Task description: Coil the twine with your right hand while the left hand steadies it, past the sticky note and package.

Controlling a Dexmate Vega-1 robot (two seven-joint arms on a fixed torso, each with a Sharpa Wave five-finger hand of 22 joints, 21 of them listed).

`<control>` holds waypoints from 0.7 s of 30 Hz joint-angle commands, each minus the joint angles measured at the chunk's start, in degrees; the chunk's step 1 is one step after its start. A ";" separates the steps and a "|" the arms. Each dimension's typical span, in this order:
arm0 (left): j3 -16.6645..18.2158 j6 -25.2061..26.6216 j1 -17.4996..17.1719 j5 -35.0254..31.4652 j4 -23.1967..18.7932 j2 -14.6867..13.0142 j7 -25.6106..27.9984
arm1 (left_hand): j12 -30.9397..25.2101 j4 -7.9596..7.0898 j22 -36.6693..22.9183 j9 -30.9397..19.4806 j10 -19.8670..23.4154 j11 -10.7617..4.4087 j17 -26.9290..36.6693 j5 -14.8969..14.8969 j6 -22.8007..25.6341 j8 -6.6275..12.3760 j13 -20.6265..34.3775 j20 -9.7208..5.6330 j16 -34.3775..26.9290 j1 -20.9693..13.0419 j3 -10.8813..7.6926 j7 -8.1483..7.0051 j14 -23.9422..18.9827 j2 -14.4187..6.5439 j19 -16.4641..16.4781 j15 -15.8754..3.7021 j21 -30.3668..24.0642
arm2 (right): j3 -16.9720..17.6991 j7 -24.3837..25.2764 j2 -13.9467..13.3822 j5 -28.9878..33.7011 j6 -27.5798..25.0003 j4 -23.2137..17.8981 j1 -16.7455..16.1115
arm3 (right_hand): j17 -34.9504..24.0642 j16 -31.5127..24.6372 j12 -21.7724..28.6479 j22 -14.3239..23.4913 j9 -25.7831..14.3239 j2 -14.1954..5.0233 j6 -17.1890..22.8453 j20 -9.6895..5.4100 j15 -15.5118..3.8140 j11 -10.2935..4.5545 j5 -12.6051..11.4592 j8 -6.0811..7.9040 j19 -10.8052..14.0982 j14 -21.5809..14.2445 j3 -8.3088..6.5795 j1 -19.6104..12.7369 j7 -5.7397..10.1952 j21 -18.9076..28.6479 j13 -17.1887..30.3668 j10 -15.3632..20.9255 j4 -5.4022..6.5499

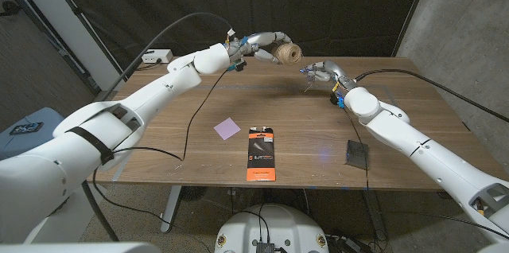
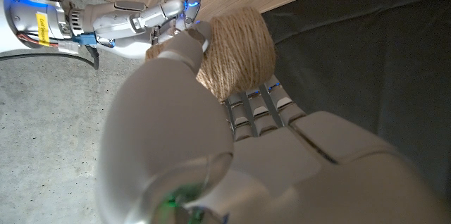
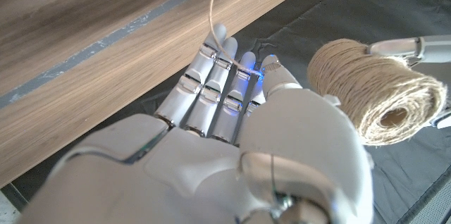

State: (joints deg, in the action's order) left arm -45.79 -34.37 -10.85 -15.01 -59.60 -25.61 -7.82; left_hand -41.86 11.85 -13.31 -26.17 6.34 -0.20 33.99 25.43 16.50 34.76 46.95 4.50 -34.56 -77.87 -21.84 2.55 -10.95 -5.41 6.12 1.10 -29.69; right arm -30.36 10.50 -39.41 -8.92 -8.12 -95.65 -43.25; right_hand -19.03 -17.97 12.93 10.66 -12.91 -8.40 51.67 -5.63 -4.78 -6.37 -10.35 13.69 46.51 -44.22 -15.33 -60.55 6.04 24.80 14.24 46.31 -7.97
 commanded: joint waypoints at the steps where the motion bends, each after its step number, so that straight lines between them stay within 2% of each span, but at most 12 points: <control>1: -0.18 -0.64 0.28 0.01 0.68 -0.18 0.49 | 0.11 -2.53 -0.04 -0.81 0.42 0.13 1.10 0.24 2.79 0.43 0.22 0.08 -0.45 -0.14 -2.89 0.78 -0.23 -1.52 -0.11 -0.20 -0.41 | -0.61 -0.02 0.16 0.60 -0.49 -0.74 -0.21 | -0.17 -0.04 -0.20 0.17 -0.23 -0.31 -0.13 -4.76 -7.57 0.07 -0.01 -0.23 -0.34 0.28 0.11 0.04 -0.10 0.31 0.26 -0.36 -0.14; 11: 0.13 -1.22 0.27 0.36 0.66 -0.71 0.22 | 0.12 -2.55 -0.02 -0.83 0.39 0.11 1.03 0.25 2.85 0.43 0.27 -0.02 -0.38 -0.01 -2.89 0.87 -0.28 -1.41 -0.15 -0.21 -0.55 | -0.99 0.43 0.78 0.77 -1.67 -1.46 -0.23 | -0.21 -0.02 -0.21 0.16 -0.23 -0.30 -0.14 -4.76 -7.59 0.15 0.00 -0.25 -0.33 0.33 0.18 0.08 -0.14 0.38 0.27 -0.30 -0.12; 21: -0.13 -3.31 1.39 0.54 3.58 -0.15 0.21 | 0.18 -2.47 0.00 -0.85 0.43 0.05 1.00 0.28 2.80 0.39 0.20 0.03 -0.35 -0.10 -2.99 0.79 -0.36 -1.40 -0.26 -0.21 -0.65 | -1.57 0.34 1.09 0.77 -2.66 -2.12 -0.40 | -0.21 0.09 -0.28 0.15 -0.24 -0.33 -0.17 -4.74 -7.58 0.13 0.00 -0.29 -0.46 0.47 0.23 0.12 -0.21 0.40 0.29 -0.41 -0.09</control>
State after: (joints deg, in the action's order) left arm -45.85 -35.77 -10.23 -14.77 -58.03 -26.02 -7.54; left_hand -41.86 11.94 -13.31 -26.18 6.54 0.01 33.99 25.45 16.50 34.76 46.95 4.50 -34.83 -77.87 -21.93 2.55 -10.93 -5.41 6.13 1.11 -30.17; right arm -31.27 10.82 -38.77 -8.21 -9.78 -96.99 -43.49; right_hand -19.01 -17.97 12.70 10.67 -12.90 -8.40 51.67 -5.32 -4.60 -6.06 -10.35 13.69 46.20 -44.01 -15.33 -60.55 6.04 24.80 14.23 46.01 -7.97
